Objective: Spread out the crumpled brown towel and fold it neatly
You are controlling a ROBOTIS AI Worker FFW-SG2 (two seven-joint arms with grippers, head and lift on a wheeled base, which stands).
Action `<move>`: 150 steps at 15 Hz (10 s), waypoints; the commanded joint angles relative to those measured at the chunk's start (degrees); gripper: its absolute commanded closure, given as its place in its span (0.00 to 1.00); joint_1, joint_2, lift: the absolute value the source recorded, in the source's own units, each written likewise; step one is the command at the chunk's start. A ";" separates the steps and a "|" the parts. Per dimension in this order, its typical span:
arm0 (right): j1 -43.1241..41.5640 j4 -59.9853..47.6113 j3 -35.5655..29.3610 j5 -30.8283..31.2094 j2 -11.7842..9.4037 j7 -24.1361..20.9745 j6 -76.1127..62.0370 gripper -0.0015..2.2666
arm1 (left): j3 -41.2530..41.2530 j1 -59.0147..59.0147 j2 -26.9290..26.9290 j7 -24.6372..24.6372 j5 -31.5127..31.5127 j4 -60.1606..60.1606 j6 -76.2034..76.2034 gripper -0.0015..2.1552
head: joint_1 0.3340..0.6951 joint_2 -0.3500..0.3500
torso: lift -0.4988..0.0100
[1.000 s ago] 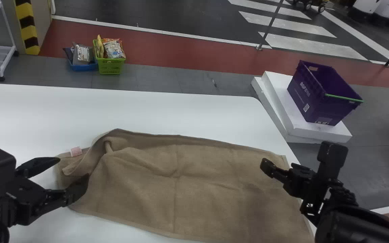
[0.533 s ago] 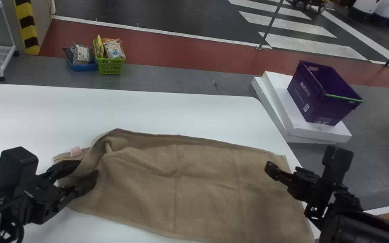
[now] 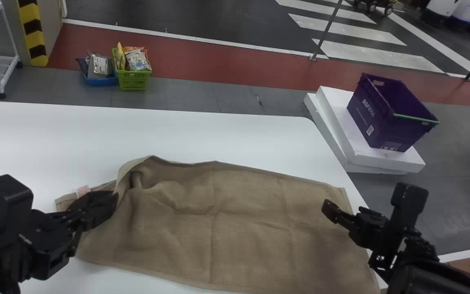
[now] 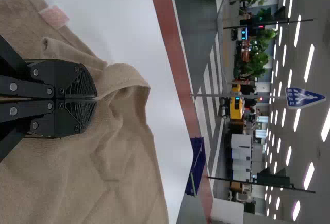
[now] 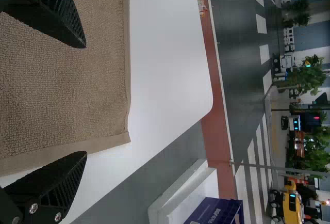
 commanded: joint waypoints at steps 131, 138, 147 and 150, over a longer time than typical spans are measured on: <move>6.51 -4.39 5.08 -9.18 0.05 1.67 -8.26 0.03 | 7.47 4.21 -0.24 -6.39 -31.87 -9.86 14.10 0.87 | 1.00 0.23 | 0.73; 7.22 -3.95 3.06 -10.68 0.05 1.76 -9.49 0.03 | 5.36 -4.41 -0.24 -1.82 -33.89 4.73 13.58 0.87 | 1.00 0.15 | 0.73; 6.95 -3.43 4.03 -10.94 0.05 1.67 -10.02 0.03 | 10.72 1.13 -0.09 -4.37 -33.89 -0.37 13.05 0.87 | 1.00 0.20 | 0.73; 6.95 -3.34 4.38 -10.94 0.05 1.67 -10.02 0.03 | 12.04 2.19 -0.09 -4.89 -33.18 -2.04 12.70 0.87 | 1.00 0.23 | 0.73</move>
